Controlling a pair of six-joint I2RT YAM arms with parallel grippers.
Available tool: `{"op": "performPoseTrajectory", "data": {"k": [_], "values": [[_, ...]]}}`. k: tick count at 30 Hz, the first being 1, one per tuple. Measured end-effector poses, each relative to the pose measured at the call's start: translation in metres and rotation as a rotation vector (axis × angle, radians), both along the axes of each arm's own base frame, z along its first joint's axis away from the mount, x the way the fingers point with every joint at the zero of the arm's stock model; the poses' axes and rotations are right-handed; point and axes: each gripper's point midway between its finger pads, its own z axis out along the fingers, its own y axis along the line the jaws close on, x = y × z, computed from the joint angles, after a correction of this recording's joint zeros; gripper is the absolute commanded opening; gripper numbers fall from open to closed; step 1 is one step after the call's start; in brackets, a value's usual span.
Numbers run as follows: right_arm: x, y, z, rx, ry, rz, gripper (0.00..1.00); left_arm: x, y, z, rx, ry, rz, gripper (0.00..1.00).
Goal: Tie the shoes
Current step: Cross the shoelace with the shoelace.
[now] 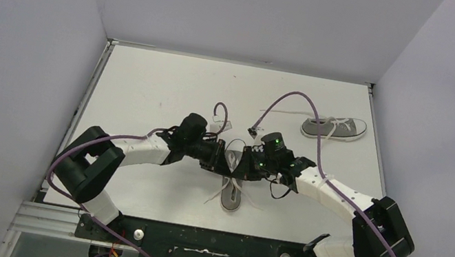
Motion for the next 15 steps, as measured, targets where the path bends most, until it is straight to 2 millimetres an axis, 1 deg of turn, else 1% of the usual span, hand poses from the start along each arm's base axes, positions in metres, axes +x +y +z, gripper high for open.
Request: {"op": "performPoseTrajectory", "data": {"k": [1, 3, 6, 10, 12, 15], "values": [[-0.001, -0.001, 0.000, -0.002, 0.002, 0.000, 0.18, 0.001, 0.000, 0.000, 0.004, -0.002, 0.000, 0.00], [-0.003, -0.005, 0.002, -0.009, 0.007, -0.006, 0.23, 0.001, 0.001, -0.001, 0.014, -0.004, -0.001, 0.00], [0.000, -0.013, 0.014, 0.005, -0.012, -0.024, 0.26, 0.002, 0.001, -0.002, 0.028, -0.014, -0.010, 0.00], [0.012, -0.023, 0.023, 0.014, -0.038, -0.055, 0.26, 0.002, 0.004, -0.004, 0.049, -0.031, -0.029, 0.00], [0.019, -0.026, 0.023, 0.007, -0.042, -0.062, 0.25, 0.000, 0.005, -0.006, 0.058, -0.035, -0.040, 0.00], [0.021, -0.023, 0.018, -0.001, -0.026, -0.046, 0.23, -0.001, 0.007, -0.008, 0.066, -0.041, -0.052, 0.00]]}}
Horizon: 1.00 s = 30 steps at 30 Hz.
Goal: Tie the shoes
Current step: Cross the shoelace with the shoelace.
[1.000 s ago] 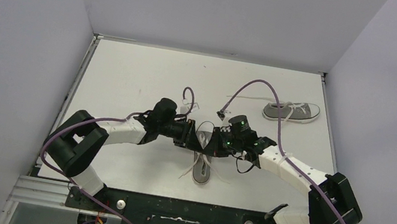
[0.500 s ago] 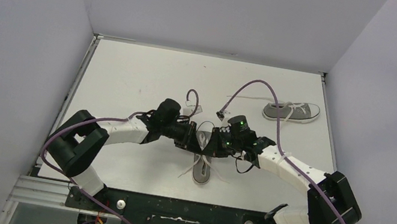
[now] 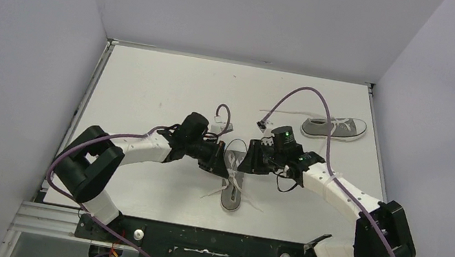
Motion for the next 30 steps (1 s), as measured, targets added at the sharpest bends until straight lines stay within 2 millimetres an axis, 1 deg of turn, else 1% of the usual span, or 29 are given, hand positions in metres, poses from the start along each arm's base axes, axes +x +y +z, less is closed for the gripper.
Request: {"op": "performPoseTrajectory", "data": {"k": [5, 9, 18, 23, 30], "values": [[-0.002, 0.003, -0.013, -0.016, 0.036, 0.027, 0.21, -0.001, 0.001, -0.001, 0.004, -0.008, -0.011, 0.00], [-0.006, 0.006, -0.019, -0.020, 0.055, 0.049, 0.21, -0.001, 0.001, -0.001, 0.004, -0.011, -0.014, 0.00], [-0.007, 0.018, -0.013, 0.019, 0.032, 0.087, 0.21, -0.002, 0.001, -0.001, 0.002, -0.010, -0.019, 0.00], [-0.009, 0.021, -0.020, 0.013, 0.044, 0.099, 0.16, -0.001, 0.000, 0.000, 0.003, -0.009, -0.020, 0.00], [-0.010, 0.021, -0.022, 0.006, 0.046, 0.104, 0.21, -0.001, 0.000, 0.000, 0.005, -0.009, -0.022, 0.00]]}}
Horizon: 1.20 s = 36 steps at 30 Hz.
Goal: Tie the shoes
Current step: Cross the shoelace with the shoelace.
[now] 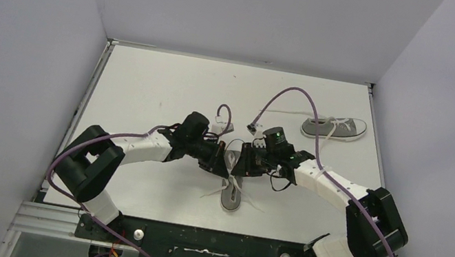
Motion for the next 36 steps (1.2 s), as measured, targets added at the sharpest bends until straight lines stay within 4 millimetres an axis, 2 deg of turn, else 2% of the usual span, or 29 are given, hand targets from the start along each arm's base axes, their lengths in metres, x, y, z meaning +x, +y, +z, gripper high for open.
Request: {"op": "performPoseTrajectory", "data": {"k": [2, 6, 12, 18, 21, 32, 34, 36], "values": [[-0.001, 0.001, 0.000, 0.000, -0.001, 0.004, 0.19, 0.000, 0.000, 0.000, 0.001, 0.001, 0.000, 0.00], [-0.004, 0.004, -0.001, -0.002, -0.003, 0.019, 0.00, 0.000, 0.000, -0.001, 0.004, 0.004, 0.000, 0.00], [-0.005, -0.001, -0.003, -0.040, -0.006, 0.030, 0.00, 0.004, 0.001, -0.001, 0.026, 0.002, 0.012, 0.00], [-0.009, -0.004, 0.010, -0.039, -0.033, 0.042, 0.00, 0.006, 0.003, -0.006, 0.058, 0.014, 0.028, 0.00], [-0.009, -0.003, 0.019, -0.021, -0.053, 0.044, 0.00, 0.008, 0.001, -0.007, 0.061, 0.017, 0.027, 0.00], [-0.015, 0.008, 0.028, 0.009, -0.053, 0.081, 0.00, 0.010, -0.001, -0.008, 0.060, 0.030, 0.035, 0.00], [-0.013, 0.007, 0.029, 0.003, -0.058, 0.074, 0.08, 0.010, -0.001, -0.008, 0.060, 0.029, 0.035, 0.00], [-0.009, 0.003, 0.028, -0.003, -0.061, 0.059, 0.11, 0.010, -0.001, -0.008, 0.062, 0.028, 0.033, 0.00]]}}
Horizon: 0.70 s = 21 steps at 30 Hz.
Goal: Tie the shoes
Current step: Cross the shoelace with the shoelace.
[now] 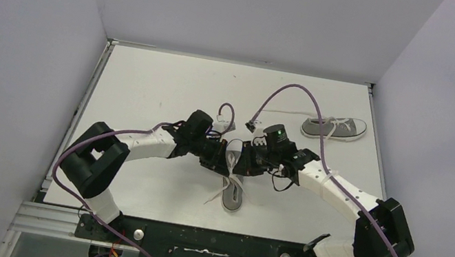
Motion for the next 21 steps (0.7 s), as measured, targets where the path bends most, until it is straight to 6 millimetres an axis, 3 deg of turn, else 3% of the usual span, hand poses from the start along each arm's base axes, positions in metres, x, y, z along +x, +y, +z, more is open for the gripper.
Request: {"op": "performPoseTrajectory", "data": {"k": [9, 21], "values": [[0.010, -0.014, -0.016, -0.060, 0.015, -0.021, 0.16, -0.003, 0.001, -0.001, 0.001, 0.004, -0.014, 0.00], [0.008, -0.011, -0.028, -0.077, 0.039, -0.006, 0.24, -0.004, 0.000, 0.000, -0.006, 0.009, -0.021, 0.00]]}}
